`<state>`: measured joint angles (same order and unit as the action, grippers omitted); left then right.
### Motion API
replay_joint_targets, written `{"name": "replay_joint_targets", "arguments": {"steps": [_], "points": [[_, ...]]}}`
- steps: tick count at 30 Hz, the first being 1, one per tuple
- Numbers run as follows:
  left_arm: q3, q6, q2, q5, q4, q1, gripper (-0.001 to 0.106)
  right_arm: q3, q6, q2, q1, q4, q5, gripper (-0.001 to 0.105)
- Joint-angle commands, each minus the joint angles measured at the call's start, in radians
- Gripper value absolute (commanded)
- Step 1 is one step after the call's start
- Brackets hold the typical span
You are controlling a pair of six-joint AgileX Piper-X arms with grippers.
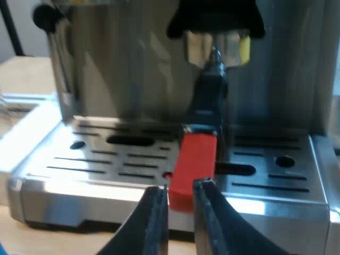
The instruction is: Grind coffee beans and then tamp
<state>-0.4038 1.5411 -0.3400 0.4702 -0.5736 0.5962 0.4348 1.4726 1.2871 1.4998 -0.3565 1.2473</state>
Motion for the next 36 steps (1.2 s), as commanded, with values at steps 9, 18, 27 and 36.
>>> {"name": "replay_joint_targets", "arguments": {"steps": [9,18,27,36], "points": [[0.0,0.003,0.037,0.021,0.003,0.003,0.081,0.008,0.032,-0.137,0.004,0.003,0.01,0.059],[0.0,0.003,0.112,0.021,-0.08,0.003,0.081,0.025,0.079,-0.214,0.004,0.027,-0.004,0.059],[0.0,0.003,0.13,0.021,-0.102,0.003,0.076,0.175,-0.058,-0.216,-0.036,0.378,-0.115,0.059],[0.0,0.003,0.13,0.021,-0.102,0.003,0.076,0.247,-0.171,-0.216,-0.203,0.631,-0.422,0.059]]}}
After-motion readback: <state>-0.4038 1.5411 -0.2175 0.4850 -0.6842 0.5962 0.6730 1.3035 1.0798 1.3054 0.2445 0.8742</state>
